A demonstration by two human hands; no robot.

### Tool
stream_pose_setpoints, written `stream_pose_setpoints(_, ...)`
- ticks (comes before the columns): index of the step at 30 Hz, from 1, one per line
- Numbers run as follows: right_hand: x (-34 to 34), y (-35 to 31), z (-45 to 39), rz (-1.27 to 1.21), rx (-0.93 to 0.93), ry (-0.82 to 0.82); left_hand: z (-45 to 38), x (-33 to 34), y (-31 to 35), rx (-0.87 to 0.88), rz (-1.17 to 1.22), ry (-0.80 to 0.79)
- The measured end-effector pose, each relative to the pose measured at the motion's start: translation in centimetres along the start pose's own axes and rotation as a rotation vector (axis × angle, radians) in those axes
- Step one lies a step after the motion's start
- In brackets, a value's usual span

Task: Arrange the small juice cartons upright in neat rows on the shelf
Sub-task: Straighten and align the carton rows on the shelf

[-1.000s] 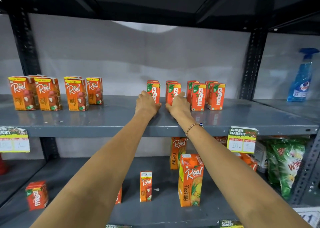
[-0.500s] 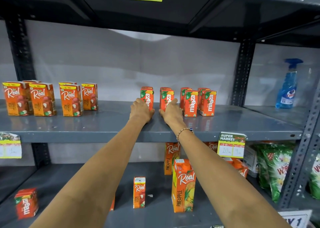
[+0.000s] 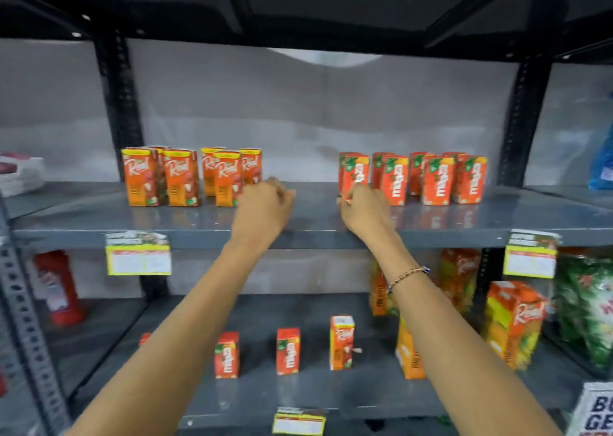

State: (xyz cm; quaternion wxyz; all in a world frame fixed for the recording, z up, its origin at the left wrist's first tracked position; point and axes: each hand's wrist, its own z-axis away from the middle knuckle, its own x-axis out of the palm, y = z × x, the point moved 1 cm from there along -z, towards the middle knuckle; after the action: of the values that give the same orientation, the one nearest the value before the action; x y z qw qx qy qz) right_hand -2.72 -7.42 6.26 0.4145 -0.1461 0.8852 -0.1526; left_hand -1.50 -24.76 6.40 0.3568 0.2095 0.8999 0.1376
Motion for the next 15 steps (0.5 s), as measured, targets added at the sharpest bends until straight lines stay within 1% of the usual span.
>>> stream_pose_setpoints(2, 1.5, -4.1, 0.6, -0.100, -0.052, -0.012, -0.1, -3.4, -4.4, -0.056, -0.012, 0.159)
stream_pose_setpoints(3, 2.4, -6.1, 0.7, -0.151, -0.072, -0.030, -0.3, -4.6, -6.1, -0.099, -0.050, 0.203)
stream_pose_setpoints(4, 3.2, -8.0, 0.8, -0.208, -0.080, -0.053, -0.6, -5.5, -7.4, -0.149, -0.083, 0.209)
stream_pose_setpoints(5, 4.0, -9.7, 1.0, -0.271, -0.081, -0.076, -0.8, -6.1, -8.4, -0.194, -0.093, 0.182)
stream_pose_setpoints(7, 5.4, -12.7, 1.0, -0.364, -0.080, -0.119, -1.2, -6.5, -9.7, -0.257, -0.067, 0.077)
stream_pose_setpoints(10, 7.2, -15.9, 0.7, -0.391, -0.065, -0.180, -1.4, -6.0, -10.9, -0.313, -0.029, -0.053)
stream_pose_setpoints(13, 8.4, -17.6, 0.1, -0.431, 0.015, -0.265, -2.1, -5.6, -11.3, -0.353, -0.043, -0.112)
stream_pose_setpoints(15, 9.0, -18.2, -0.2, -0.463, 0.098, -0.281, -2.7, -5.3, -11.5, -0.369, -0.055, -0.121)
